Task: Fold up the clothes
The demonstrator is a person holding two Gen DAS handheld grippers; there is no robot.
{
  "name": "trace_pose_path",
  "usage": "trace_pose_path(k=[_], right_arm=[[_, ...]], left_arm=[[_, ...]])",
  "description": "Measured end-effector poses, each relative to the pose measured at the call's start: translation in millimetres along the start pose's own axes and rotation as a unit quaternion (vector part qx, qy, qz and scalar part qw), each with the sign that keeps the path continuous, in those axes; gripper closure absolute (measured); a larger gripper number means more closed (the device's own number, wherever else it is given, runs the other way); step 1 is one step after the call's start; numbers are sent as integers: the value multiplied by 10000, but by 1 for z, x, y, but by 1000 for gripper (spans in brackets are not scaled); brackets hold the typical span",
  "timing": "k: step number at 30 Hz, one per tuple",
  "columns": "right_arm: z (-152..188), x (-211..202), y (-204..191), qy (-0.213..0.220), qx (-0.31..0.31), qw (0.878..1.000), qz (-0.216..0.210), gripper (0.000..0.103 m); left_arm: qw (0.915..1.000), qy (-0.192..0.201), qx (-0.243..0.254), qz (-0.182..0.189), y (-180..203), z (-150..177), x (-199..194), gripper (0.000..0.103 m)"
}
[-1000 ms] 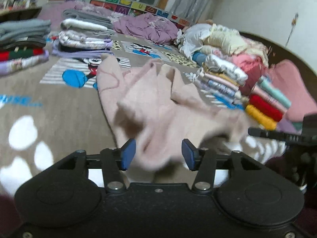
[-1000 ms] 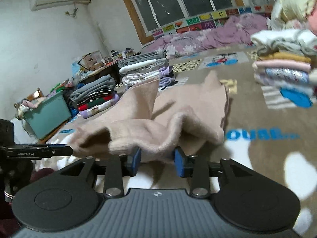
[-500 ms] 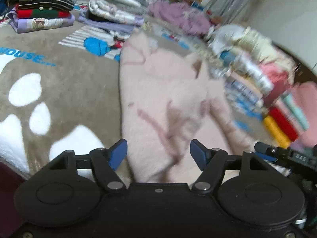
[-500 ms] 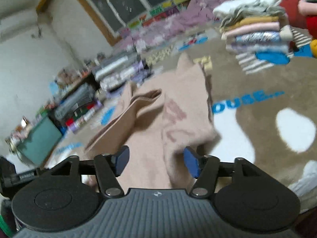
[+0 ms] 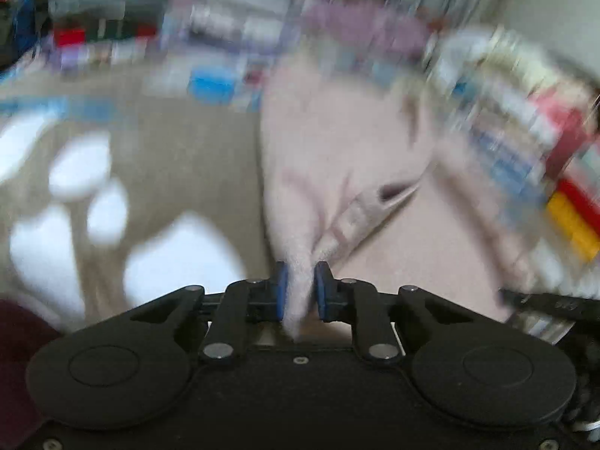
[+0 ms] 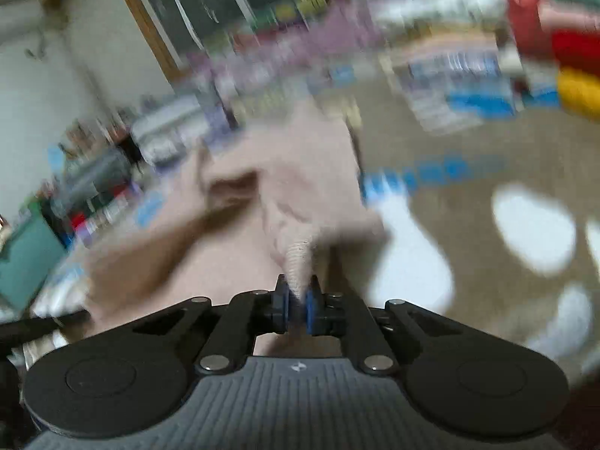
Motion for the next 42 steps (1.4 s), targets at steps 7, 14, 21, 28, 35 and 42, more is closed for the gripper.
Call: trace_pose_path(k=[7,14,21,28,35,42], right_arm=[[13,-10,3,-64,94,9997,-201,81],[6,-37,23,777,826,9906,-760,54],[-5,-41,52,1340,1334,9772,-965,47],[-6,-24,74,1361,1793,9669,-1198,42],[-5,-10,78,1291,1835,9660,-1288,41],[-6,-6,79,1424,1917,9616,-1356,41]], left_arm=[[9984,530,148,105,2,-5,-32,50],[9914,930,906,149,35,-15,-44,48],[9444,1463,2924,-339,107,-2,-27,45],[9080,1426,3686,-1387,142,-11,25,50],[8986,1195,3853,-1726,163,-49,49,53],[9192,1065,3442,-1588,162,-64,52,97]])
Point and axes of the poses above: each gripper's, at about its wrist camera, not at the fingertips, and x roughly the way its jaws point, y to its right, z to its underside, the point moved 2 cm from there along x, roughly the way its jaws point, and after that the axes turned 13 degrees about -z, right-handed, at the moved point
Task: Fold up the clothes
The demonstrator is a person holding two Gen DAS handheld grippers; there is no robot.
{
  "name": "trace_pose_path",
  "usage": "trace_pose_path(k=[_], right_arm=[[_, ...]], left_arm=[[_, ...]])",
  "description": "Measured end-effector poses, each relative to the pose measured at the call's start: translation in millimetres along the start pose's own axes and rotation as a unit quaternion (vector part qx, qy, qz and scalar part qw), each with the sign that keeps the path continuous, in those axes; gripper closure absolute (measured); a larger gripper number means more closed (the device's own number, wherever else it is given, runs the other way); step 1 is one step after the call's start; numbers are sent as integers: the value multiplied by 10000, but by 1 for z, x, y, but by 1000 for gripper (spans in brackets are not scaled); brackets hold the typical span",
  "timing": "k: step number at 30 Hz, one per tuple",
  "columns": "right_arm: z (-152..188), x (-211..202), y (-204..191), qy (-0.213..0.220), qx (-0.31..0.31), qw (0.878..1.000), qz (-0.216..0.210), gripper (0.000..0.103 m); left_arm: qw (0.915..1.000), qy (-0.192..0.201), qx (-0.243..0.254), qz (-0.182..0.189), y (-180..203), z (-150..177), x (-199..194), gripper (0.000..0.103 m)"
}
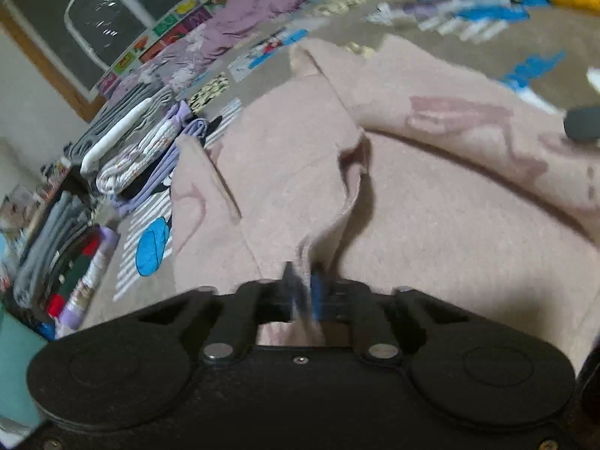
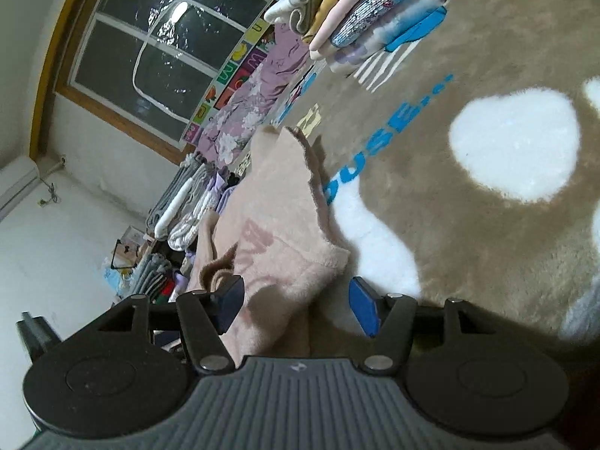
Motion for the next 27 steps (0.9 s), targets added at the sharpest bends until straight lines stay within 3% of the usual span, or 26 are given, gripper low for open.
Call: trace_pose_path(k=[5,8,16,21,24,27], right_arm=[[0,-1,0,64,-37,10000,-40,41],[1,-1,0,82,-86,9999,-55,42],[4,1,-4,132,-235,9996,70,41],[7,2,-5,190,-298,9992,180,41],[9,5,-7,205,-358,9989,237,41],[10,5,-7,226,-373,9987,254,41]], left_arm=[[9945,113,-1038,-132,-58,13,-11,98],[9827,23,-1850,-83,-106,29,-10,98],[9255,-446,-3758,129,-188,105,11,98],[8916,-844,-4450,-32,-211,151,32,98],[8633,-1292,-4877,119,-214,182,47,98],[8464,-1425,-5124,286,-213,199,49,97]])
Point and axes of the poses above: each gripper's, at about its wrist camera, not at the fingertips, and x roughly the way its jaws point, y to its right, z to its underside, the point moved 2 cm from there along x, roughly the way its jaws point, and after that the axes turned 13 degrees about -z, right-handed, at the moved point
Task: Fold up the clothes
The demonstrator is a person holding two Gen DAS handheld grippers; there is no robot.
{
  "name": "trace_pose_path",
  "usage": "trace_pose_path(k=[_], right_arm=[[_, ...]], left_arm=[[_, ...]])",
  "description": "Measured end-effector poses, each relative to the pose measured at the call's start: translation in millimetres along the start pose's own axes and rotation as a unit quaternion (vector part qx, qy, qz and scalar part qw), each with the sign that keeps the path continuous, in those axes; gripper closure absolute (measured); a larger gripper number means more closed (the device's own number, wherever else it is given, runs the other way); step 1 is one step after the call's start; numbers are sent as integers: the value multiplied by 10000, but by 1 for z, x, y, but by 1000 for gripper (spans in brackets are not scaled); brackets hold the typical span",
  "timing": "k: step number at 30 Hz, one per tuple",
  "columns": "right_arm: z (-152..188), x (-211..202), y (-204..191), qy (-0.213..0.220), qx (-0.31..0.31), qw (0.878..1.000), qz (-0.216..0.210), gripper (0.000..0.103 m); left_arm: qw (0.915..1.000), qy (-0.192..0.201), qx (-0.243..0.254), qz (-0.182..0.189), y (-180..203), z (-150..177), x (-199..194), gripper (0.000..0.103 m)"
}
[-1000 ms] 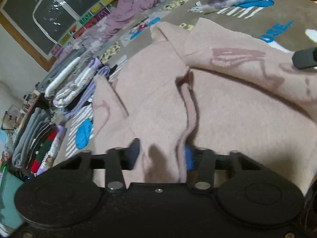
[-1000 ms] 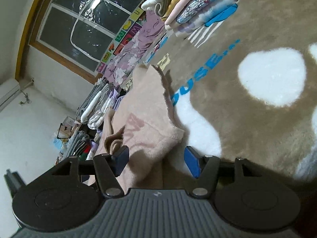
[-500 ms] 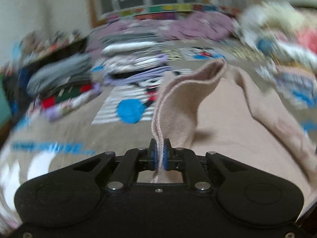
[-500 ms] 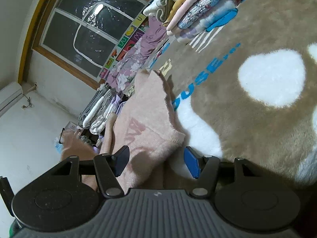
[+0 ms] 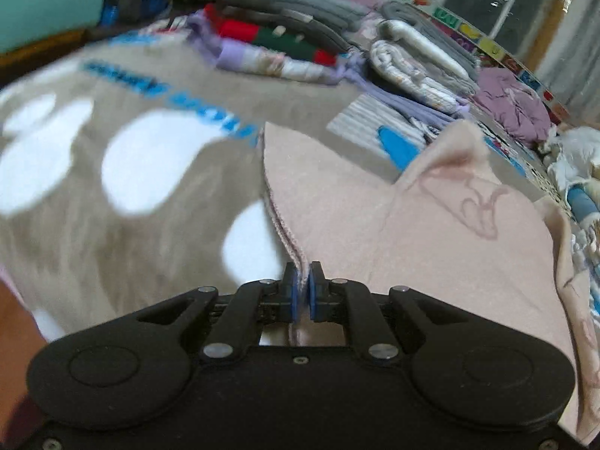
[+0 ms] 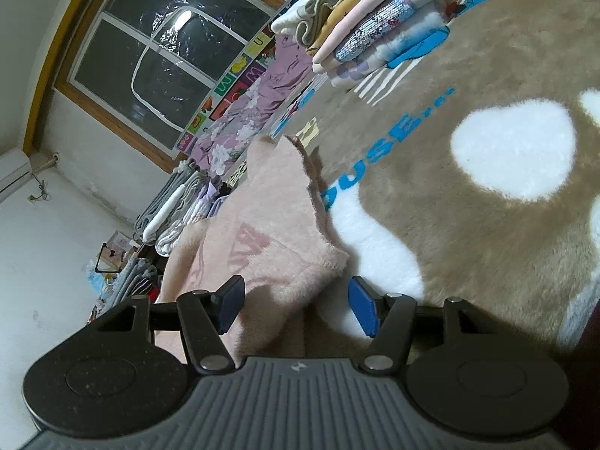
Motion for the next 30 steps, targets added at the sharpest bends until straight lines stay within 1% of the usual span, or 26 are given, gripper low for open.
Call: trace_pose_path(k=[4,7,8,9,10,12,14,15,17,21,24,26,30], right_arm=[[1,-1,0,26,-5,10000,-5,41],[1,-3,0,32,-8,10000,-13,42],[1,-3,1,32,-14,10000,-11,42],[1,-3,1,33,-18,10000,-9,41],[1,-2,1,37,-19,10000,-6,41],[1,-2,1,45,-24,10000,0,41],[2,-2,0,58,-44,10000,15,41],[2,-2,-1,72,-64,9999,27,42],[1,-5,-6,152,-202,9996,79,41],[-3,-6,-7,298,-238,9992,94,40],[-8,-5,-6,404,-209,9989,107,40],[-11,-2,0,407,-123,9990,139,40],[-16,5,3,358,-79,9993,57,40]], left_arm=[[9984,-123,-385,401,-14,-10,-2,96],[9964,-98,-640,547,-26,-20,-1,89],[9960,-81,-676,579,-26,-25,1,88],[9958,-51,-679,614,-26,-30,2,88],[9959,-28,-652,627,-24,-36,4,85],[9963,11,-580,636,-20,-48,10,77],[9970,92,-482,592,-14,-60,12,77],[9973,159,-392,593,-9,-65,12,77],[9970,301,-60,706,9,-78,8,77],[9921,475,703,927,57,-102,8,77],[9842,559,1264,1111,103,-116,12,76],[9790,560,1582,1153,133,-120,16,75],[9666,507,2039,1467,185,-109,15,74]])
Point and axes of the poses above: each gripper's, at about its wrist camera, not at the fingertips, and x roughly the way its jaws point, y to its right, z to its underside, the point moved 2 cm from there along x, roughly the way its jaws point, and after that the axes turned 13 degrees about -z, right-handed, at the moved point
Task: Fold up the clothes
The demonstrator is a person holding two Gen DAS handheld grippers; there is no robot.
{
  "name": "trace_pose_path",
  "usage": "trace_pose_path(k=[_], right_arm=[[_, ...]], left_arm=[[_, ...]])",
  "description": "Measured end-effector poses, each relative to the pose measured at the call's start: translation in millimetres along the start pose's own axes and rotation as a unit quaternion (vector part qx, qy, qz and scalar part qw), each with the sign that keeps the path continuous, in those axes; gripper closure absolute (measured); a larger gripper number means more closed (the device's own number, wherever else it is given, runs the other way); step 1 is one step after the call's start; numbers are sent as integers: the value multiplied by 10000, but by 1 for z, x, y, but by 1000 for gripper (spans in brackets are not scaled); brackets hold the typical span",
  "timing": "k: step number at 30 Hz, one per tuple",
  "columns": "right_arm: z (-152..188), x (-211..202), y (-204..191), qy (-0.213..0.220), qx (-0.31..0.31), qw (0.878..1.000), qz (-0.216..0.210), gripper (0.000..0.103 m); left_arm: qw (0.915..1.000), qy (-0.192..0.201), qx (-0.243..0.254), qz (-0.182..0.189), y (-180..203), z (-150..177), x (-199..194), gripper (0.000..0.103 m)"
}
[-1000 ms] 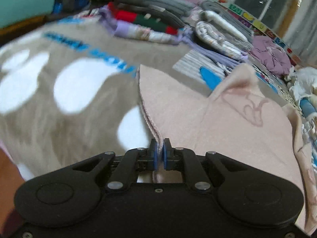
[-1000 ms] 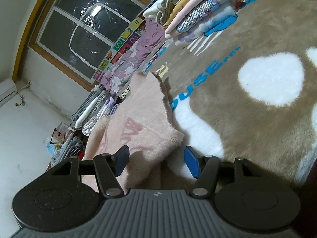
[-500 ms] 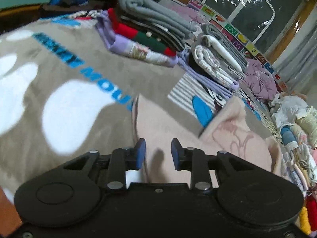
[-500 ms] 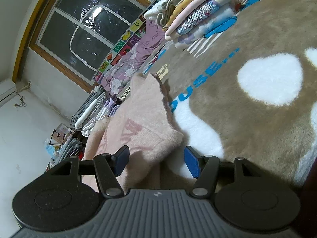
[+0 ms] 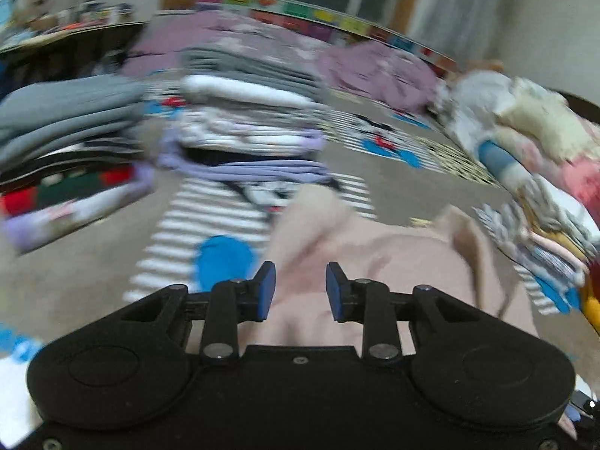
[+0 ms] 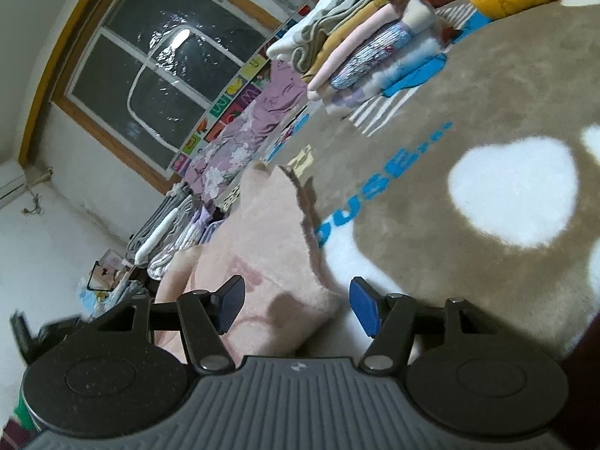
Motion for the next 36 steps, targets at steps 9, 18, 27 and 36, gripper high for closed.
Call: trace_pose_path(k=[9,18,27,36], right_arm=[[-15,12,19,29,532,9975,-459,47],[-28,65,11,-755,-220,9959,-445,56],[-29,59,-41,-494,-1424,9886,49,91],[-43,10,-40,140,-1742,9805,894,92]], left_arm=[[9947,-298,160,967,81,68,-1,62],[9900,-792,38,1167,84,112,14,56],[9879,-757,130,1348,86,114,9,54],[9877,-632,147,1420,82,111,-4,52]])
Point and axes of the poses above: each gripper's, at about its wrist camera, not at the fingertips, and x roughly the way its jaws point, y to its right, z to its underside, the point moved 2 cm from there along x, roughly the way its jaws point, and after that the axes turned 13 degrees about -z, right-handed, at the moved point
